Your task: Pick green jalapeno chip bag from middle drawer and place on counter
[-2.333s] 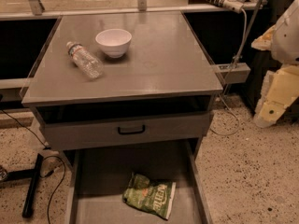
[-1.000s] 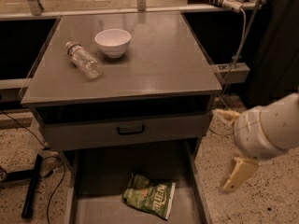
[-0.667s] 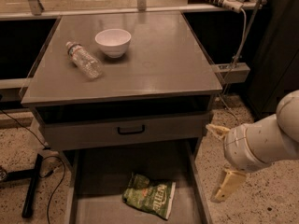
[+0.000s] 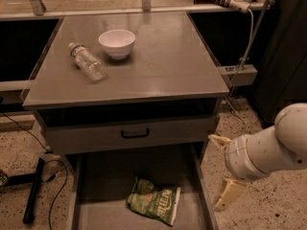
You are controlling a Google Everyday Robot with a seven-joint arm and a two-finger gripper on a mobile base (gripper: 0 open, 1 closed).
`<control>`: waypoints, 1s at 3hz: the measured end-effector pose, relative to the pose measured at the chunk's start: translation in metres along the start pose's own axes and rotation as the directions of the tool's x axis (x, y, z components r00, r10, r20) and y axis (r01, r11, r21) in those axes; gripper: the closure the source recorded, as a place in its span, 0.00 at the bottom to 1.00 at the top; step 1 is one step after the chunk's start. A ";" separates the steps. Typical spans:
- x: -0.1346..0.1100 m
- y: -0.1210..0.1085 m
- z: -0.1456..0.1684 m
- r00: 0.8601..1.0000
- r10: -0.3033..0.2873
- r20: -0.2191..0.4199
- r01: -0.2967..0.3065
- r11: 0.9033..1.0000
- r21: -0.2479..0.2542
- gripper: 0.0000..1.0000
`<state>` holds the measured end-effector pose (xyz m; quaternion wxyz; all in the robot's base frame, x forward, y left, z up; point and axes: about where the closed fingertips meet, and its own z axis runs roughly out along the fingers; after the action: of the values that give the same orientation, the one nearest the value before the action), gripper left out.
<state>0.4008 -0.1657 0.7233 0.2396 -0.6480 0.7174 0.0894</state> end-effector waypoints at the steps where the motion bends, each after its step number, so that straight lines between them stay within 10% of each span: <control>1: 0.023 0.007 0.053 0.999 0.026 0.044 -0.025 0.999 -0.023 0.00; 3: 0.059 0.017 0.156 0.977 0.044 0.211 -0.043 0.999 -0.011 0.00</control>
Offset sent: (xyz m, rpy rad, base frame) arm 0.0261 0.0107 -0.1903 0.2191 -0.0167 -0.0043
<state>0.4170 -0.1472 0.5575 0.3103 -0.6196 0.7018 0.1650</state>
